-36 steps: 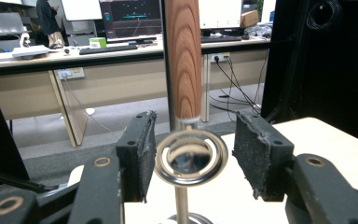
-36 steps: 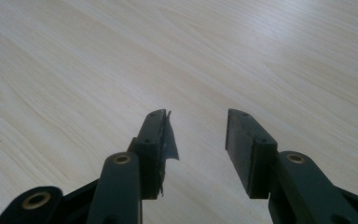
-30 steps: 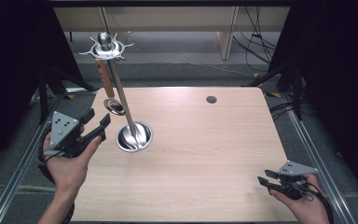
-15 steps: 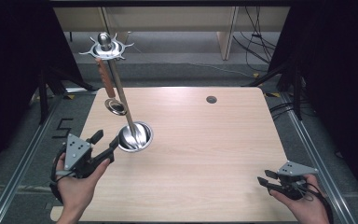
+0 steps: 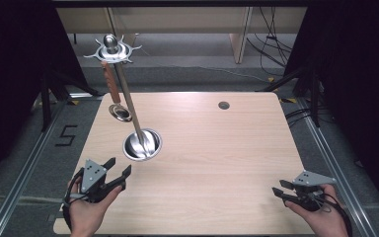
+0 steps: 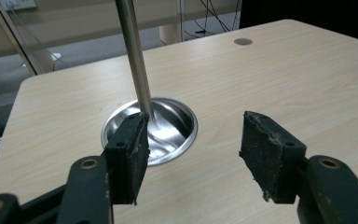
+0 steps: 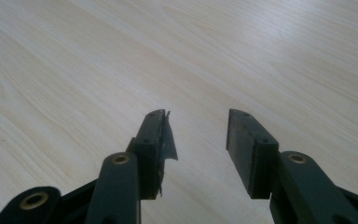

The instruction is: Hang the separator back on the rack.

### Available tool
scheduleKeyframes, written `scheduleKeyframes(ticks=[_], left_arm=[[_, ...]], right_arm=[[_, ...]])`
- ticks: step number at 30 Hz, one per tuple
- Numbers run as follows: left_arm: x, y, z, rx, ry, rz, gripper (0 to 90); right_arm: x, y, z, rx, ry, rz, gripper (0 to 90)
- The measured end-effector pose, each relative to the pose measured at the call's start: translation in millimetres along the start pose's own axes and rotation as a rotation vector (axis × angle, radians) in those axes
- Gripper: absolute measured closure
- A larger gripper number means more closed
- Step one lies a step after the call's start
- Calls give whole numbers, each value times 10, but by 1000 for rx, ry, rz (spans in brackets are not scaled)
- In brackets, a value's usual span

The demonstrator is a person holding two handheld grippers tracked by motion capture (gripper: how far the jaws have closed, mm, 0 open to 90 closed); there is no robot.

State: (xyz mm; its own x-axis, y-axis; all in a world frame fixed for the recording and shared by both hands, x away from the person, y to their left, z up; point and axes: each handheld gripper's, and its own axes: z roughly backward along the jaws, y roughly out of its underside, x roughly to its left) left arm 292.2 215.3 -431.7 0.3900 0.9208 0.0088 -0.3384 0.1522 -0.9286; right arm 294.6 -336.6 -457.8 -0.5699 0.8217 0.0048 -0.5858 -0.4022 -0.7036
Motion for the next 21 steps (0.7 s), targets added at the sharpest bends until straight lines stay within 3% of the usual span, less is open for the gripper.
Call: scheduleKeyframes(ticks=[2,6,9,11,13,15,16,21], left_arm=[[-7,58,-17,15,2,13,410],[-13,171,-80,69,18,0,411],[19,191,-99,73,35,41,412],[46,197,-98,83,38,31,412],[47,215,-108,98,32,49,413],[56,219,-115,107,29,45,413],[49,221,-122,107,29,44,413],[37,236,-146,133,44,21,412]], right_arm=[[3,-1,0,1,-1,-3,584],[-1,-2,-1,-2,-3,5,582],[-1,-2,3,-5,-8,5,577],[-14,7,-5,-15,-7,26,574],[-19,6,3,-7,-13,29,570],[-18,9,-5,-14,-14,20,566],[-42,7,-15,-21,-8,55,561],[-45,8,-21,-23,-5,54,551]])
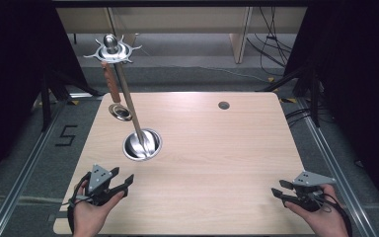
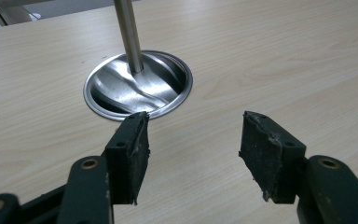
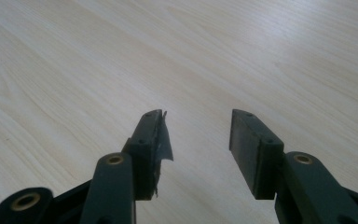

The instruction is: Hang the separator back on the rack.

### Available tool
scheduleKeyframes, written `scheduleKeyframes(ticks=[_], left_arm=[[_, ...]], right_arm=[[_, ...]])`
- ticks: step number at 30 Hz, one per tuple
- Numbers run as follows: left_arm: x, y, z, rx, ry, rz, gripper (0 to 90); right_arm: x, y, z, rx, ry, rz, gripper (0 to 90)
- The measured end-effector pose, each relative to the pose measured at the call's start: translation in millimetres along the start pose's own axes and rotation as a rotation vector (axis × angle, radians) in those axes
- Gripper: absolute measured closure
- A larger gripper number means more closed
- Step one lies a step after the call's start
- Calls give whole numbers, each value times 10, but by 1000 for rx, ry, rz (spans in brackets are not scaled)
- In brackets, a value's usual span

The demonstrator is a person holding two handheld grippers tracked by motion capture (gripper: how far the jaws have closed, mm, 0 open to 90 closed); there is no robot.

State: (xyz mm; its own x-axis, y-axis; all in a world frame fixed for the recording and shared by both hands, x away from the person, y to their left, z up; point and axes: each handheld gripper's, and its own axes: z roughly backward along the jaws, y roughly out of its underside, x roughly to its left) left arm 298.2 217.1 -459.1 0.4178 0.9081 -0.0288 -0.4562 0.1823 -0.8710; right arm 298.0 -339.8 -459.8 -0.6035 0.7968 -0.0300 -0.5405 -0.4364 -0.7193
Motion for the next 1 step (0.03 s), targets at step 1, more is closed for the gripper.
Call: scheduleKeyframes(ticks=[1], left_arm=[[1,2,-7,1,8,2,412]], right_arm=[[2,1,-2,5,-3,-7,550]])
